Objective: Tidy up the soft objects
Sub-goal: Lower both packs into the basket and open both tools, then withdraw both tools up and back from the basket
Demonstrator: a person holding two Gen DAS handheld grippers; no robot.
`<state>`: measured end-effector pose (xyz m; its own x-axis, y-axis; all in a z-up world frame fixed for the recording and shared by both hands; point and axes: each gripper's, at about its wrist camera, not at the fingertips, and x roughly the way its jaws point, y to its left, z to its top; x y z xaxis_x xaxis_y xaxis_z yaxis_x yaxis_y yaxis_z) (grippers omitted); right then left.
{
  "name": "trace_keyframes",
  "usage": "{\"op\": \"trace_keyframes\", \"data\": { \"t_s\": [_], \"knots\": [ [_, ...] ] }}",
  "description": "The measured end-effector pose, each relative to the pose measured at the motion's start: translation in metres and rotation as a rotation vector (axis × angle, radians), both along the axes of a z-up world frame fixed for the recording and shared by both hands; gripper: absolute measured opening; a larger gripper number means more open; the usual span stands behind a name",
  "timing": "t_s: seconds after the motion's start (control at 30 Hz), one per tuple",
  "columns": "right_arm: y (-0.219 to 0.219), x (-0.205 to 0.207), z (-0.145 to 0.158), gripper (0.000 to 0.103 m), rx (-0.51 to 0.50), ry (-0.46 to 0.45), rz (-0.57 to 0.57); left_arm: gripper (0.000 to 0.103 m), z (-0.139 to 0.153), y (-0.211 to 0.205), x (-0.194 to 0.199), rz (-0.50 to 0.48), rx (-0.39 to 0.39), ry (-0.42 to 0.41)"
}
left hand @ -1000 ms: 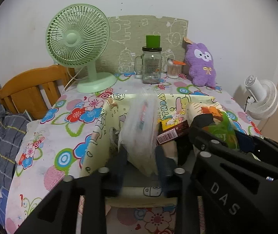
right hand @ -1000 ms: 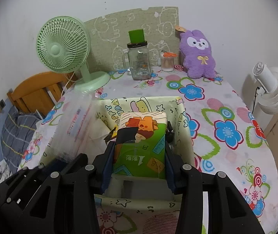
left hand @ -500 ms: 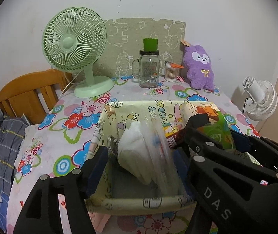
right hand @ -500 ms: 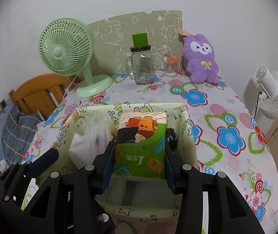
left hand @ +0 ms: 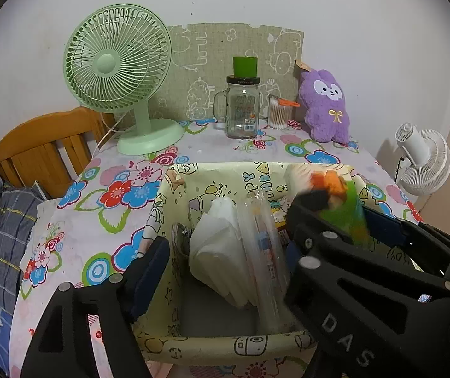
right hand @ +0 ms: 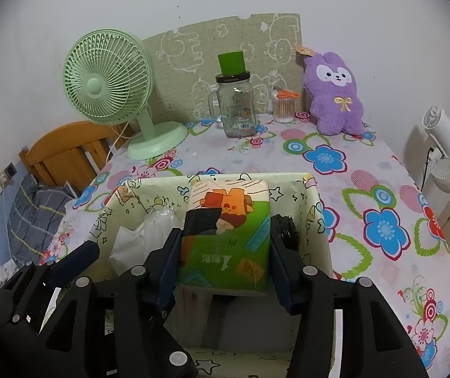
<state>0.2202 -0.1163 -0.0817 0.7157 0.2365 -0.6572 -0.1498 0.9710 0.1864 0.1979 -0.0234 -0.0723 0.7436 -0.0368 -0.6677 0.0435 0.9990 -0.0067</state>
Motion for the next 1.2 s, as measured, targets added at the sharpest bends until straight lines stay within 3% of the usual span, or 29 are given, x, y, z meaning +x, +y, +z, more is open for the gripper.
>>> {"op": "trace_keyframes", "data": {
  "t_s": [0.1,0.37,1.2],
  "knots": [
    [0.0,-0.004,0.001,0.075,0.005,-0.002,0.005,0.083,0.001,0.001,-0.003,-0.001,-0.006,-0.003],
    [-0.003,-0.02,0.009,0.086,-0.023,-0.024,-0.016,0.087,0.007,-0.001,-0.015,-0.003,-0.012,-0.02],
    [-0.016,-0.082,0.05,0.098,-0.052,-0.131,-0.077,0.099,0.043,-0.012,-0.067,-0.032,-0.018,-0.105]
  ]
}}
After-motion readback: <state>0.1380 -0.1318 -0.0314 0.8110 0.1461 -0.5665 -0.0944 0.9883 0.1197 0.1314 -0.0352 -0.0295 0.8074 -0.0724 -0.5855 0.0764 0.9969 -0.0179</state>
